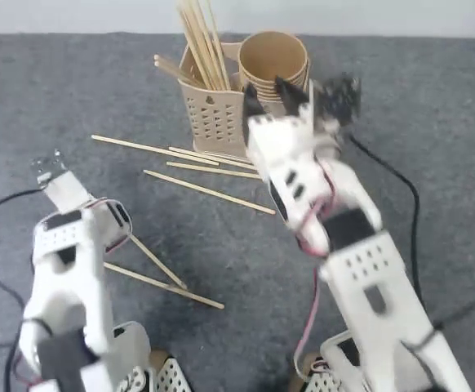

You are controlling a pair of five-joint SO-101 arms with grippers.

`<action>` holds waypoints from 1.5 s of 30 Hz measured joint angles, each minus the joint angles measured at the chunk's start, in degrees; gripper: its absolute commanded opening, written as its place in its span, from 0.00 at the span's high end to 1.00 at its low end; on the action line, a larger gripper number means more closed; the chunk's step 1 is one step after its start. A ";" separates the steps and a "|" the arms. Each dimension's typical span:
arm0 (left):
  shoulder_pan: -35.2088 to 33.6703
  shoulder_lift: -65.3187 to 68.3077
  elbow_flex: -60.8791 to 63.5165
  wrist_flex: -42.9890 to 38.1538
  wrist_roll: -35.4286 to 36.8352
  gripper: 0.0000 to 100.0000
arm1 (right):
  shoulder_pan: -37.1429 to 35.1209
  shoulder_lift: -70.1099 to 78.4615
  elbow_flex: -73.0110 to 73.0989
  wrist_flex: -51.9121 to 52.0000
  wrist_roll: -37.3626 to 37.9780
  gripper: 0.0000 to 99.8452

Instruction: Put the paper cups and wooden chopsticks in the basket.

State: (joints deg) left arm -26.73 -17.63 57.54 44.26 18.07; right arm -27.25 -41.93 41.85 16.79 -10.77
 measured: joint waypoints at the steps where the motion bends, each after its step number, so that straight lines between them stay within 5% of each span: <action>1: 0.09 2.20 -1.76 0.70 0.00 0.81 | 0.00 -2.99 2.64 0.00 0.00 0.84; 13: 0.62 22.59 -21.80 10.55 0.18 0.82 | 0.09 -37.01 29.89 0.26 -3.78 0.84; 20: 1.93 32.62 -34.64 20.13 0.97 0.99 | 0.09 -44.48 35.96 5.10 -7.03 0.84; 30: 2.73 34.55 -37.19 21.01 1.41 0.99 | 0.00 -61.36 45.01 15.12 -10.29 0.84; 36: 2.02 28.92 -36.92 23.21 2.29 0.99 | 0.09 -61.10 47.38 15.30 -10.29 0.84; 45: 5.19 -0.35 -37.01 25.05 3.52 0.99 | -4.04 -61.19 47.65 19.96 -7.74 0.84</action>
State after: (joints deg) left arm -21.54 -17.98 20.53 69.32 21.58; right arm -31.30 -103.12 89.49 36.75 -18.51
